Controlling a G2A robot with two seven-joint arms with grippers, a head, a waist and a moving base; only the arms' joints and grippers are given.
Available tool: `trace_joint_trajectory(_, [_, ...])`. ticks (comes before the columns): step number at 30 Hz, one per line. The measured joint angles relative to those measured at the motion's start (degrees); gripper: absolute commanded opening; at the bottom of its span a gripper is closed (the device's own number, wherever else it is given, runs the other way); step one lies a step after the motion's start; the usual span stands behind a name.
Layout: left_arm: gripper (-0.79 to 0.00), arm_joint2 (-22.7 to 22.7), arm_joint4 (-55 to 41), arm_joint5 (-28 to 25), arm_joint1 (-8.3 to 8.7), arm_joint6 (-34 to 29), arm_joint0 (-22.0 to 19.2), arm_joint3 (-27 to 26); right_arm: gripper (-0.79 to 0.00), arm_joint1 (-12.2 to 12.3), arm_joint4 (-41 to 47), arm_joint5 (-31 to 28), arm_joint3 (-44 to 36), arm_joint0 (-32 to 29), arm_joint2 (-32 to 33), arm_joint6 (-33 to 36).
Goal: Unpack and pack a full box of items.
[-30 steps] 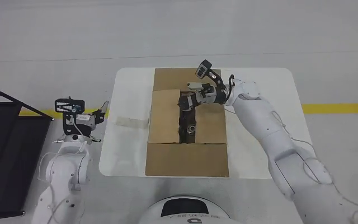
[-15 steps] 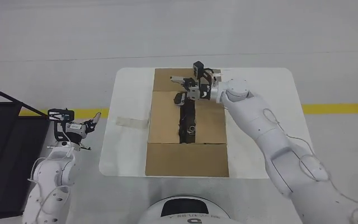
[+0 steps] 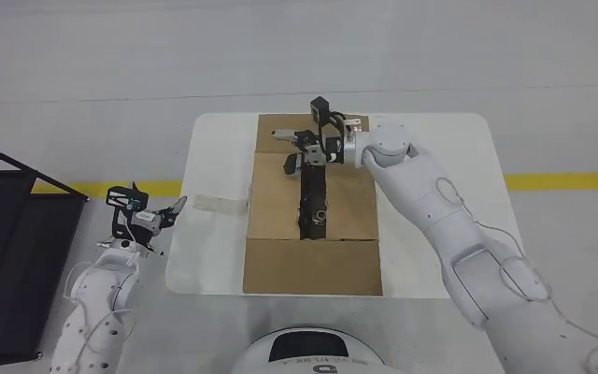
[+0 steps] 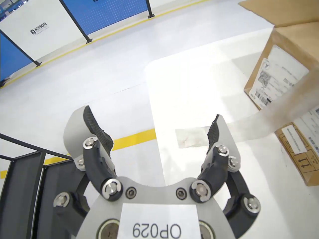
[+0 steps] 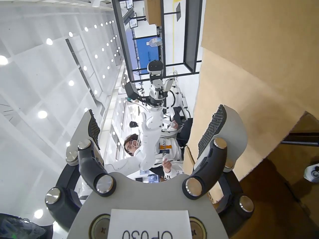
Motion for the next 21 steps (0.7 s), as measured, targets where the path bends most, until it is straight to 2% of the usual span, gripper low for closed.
trace_joint_trajectory(7, [0.000, 0.1, 0.2, 0.0, 0.01, 0.1, 0.0, 0.0, 0.000, 2.4, -2.8, 0.2, -6.0, -4.1, 4.3, -1.0])
trace_joint_trajectory(10, [0.000, 0.1, 0.2, 0.0, 0.01, 0.1, 0.0, 0.0, 0.000, 3.4, -5.5, 3.5, -8.0, -5.9, 5.6, -1.9])
trace_joint_trajectory(15, [0.000, 0.1, 0.2, 0.0, 0.01, 0.1, 0.0, 0.0, 0.000, 3.8, -13.4, 13.9, -11.1, -6.4, 2.3, -0.4])
trace_joint_trajectory(17, [0.000, 0.1, 0.2, 0.0, 0.01, 0.1, 0.0, 0.0, 0.000, 3.5, -14.3, 16.0, -11.8, -6.3, 1.1, -0.5])
trace_joint_trajectory(21, [0.000, 0.1, 0.2, 0.0, 0.01, 0.1, 0.0, 0.0, 0.000, 2.8, -14.1, 16.6, -12.1, -5.2, -0.4, -0.6])
